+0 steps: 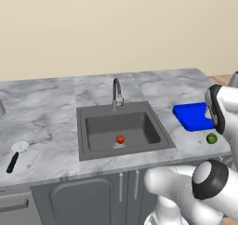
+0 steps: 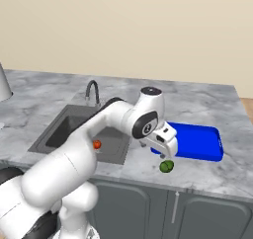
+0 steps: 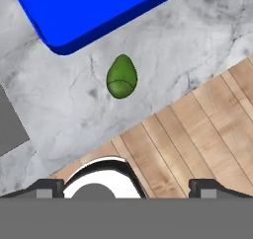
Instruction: Pick up all produce items and place them in the sink. Turn on the sink faucet to wash them. Then turn the sink off and put them in the tray.
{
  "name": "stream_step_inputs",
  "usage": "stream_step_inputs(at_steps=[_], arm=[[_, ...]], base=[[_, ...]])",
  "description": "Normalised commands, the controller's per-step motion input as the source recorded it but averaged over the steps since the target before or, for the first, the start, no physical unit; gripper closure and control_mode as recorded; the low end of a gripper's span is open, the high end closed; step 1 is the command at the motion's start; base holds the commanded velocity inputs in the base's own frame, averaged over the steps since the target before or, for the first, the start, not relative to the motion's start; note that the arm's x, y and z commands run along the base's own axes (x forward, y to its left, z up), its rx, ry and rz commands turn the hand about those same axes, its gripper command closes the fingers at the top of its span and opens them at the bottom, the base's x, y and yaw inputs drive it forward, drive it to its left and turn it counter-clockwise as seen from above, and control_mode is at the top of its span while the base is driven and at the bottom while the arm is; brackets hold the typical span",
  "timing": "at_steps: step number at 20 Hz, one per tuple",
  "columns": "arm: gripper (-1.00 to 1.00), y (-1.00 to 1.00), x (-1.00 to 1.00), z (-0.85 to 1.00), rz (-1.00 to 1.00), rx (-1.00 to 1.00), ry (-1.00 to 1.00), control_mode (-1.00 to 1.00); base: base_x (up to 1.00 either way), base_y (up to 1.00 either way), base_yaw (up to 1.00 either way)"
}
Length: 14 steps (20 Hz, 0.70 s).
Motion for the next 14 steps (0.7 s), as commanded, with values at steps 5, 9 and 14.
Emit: stream_step_inputs(at_steps=[5, 9, 14], arm=[[-1.00, -0.31, 0.28, -0.28, -0.09, 0.00, 0.09, -1.00], [-1.00, -0.23, 0.35, -0.32, -0.05, 0.00, 0.11, -1.00], [-1.00, -0.16, 0.38, -0.28, -0.01, 0.00, 0.10, -1.00]], base=[[0.00, 0.00, 0.00], [0.00, 0.00, 0.00], [0.00, 0.00, 0.00]])
